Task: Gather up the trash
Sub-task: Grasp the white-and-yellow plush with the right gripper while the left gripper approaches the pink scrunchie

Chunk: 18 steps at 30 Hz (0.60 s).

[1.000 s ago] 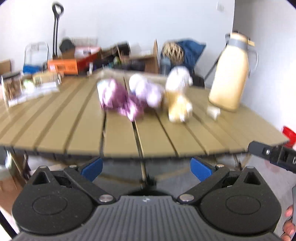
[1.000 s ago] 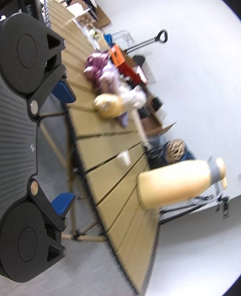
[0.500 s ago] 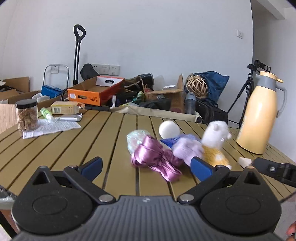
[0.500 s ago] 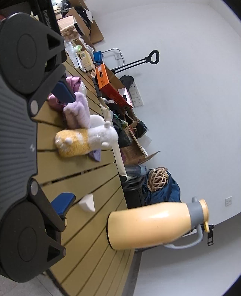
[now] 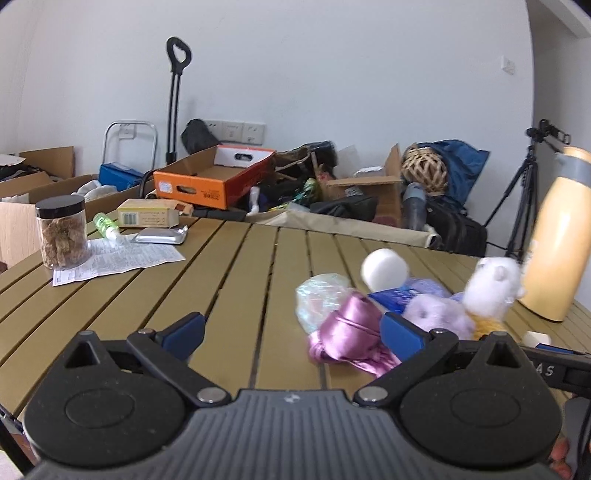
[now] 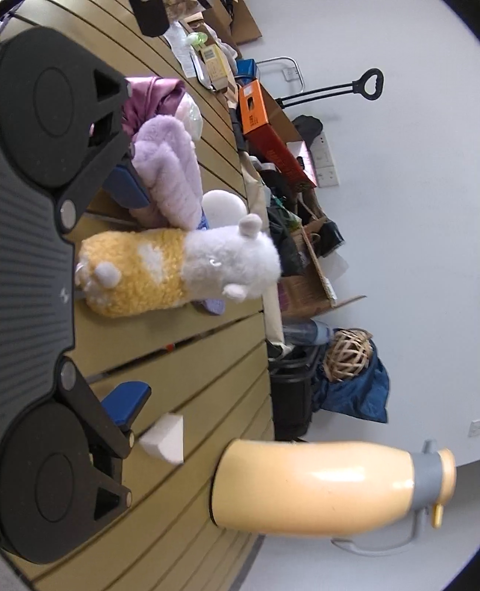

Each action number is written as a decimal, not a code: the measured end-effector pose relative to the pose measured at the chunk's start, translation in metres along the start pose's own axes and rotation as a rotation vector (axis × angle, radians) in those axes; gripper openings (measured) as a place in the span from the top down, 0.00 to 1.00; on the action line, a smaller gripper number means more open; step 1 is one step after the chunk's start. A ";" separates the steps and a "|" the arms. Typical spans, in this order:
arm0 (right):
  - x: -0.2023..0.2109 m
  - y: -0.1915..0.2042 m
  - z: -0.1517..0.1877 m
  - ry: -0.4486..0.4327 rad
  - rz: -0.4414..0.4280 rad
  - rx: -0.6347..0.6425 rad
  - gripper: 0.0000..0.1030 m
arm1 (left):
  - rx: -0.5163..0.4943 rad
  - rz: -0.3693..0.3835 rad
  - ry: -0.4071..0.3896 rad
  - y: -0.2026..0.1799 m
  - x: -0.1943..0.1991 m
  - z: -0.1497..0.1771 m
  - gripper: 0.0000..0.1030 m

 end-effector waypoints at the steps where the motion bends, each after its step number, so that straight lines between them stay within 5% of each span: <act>1: -0.005 0.001 -0.001 0.009 0.003 0.000 0.11 | 0.003 -0.004 0.006 0.002 -0.004 -0.001 0.00; 3: -0.013 0.003 -0.002 0.024 0.012 0.011 0.13 | 0.012 -0.007 0.017 0.005 -0.011 -0.003 0.00; 10: -0.034 0.011 0.000 0.074 -0.030 0.004 0.48 | 0.012 -0.004 0.014 0.005 -0.020 -0.011 0.00; 18: -0.032 0.009 0.003 0.063 -0.031 -0.007 0.54 | 0.002 0.006 0.024 0.000 -0.024 -0.009 0.00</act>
Point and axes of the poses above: each gripper's, at about its wrist camera, not at the fingertips, and x roughly against the way its jaws point, y to its left, z to its underside, the point moved 5 cm from there along -x, roughly the way its jaws point, and after that the axes turned 6 degrees about y, right-handed, at the moved point
